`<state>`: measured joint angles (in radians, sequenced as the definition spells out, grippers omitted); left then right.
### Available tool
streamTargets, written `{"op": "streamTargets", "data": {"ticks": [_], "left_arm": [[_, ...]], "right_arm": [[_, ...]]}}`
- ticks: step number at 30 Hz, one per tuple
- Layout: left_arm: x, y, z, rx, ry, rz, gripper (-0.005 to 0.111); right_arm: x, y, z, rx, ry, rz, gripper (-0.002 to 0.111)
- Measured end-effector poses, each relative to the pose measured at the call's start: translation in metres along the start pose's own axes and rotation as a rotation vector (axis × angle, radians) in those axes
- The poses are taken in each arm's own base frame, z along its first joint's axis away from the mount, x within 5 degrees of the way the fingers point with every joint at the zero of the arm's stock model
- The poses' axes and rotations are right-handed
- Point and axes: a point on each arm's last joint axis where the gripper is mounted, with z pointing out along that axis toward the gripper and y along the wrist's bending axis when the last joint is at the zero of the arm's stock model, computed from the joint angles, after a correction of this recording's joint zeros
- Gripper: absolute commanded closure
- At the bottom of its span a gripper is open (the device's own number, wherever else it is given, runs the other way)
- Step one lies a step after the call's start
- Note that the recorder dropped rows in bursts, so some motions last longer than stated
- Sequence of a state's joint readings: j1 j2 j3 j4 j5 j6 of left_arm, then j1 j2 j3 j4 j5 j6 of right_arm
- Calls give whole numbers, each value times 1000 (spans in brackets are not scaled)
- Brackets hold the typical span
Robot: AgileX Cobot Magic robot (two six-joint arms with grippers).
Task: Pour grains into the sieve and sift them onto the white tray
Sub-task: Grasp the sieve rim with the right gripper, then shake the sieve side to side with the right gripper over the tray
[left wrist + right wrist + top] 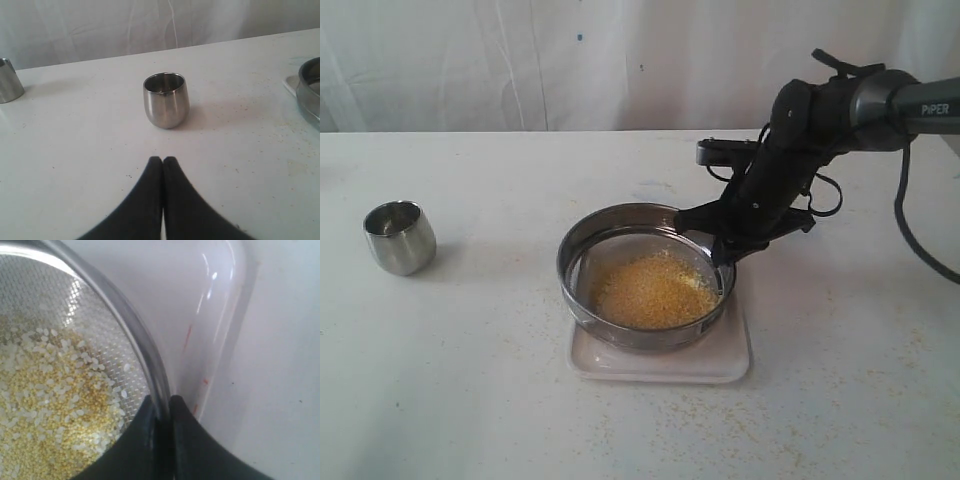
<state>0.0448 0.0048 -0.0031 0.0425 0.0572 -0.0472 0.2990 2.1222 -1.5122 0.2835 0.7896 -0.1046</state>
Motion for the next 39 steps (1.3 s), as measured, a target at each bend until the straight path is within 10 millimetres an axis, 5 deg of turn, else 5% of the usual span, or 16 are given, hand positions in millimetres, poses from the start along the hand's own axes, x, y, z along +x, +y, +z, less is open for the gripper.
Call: {"op": "streamTargets", "data": {"ticks": [7,23,36,39], "left_arm": [[0,0,0,0,0,0,107],[0,0,0,0,0,0,107],[0,0,0,0,0,0,107],[0,0,0,0,0,0,107]], "right_arm": [[-3,-2,-23,74,-43,-46,108],[10,-15,-30,89,110,-51,108],[-15,-11,-45,-15,-75,28,108],[-9,-11,-46,-32,5,3,108]]}}
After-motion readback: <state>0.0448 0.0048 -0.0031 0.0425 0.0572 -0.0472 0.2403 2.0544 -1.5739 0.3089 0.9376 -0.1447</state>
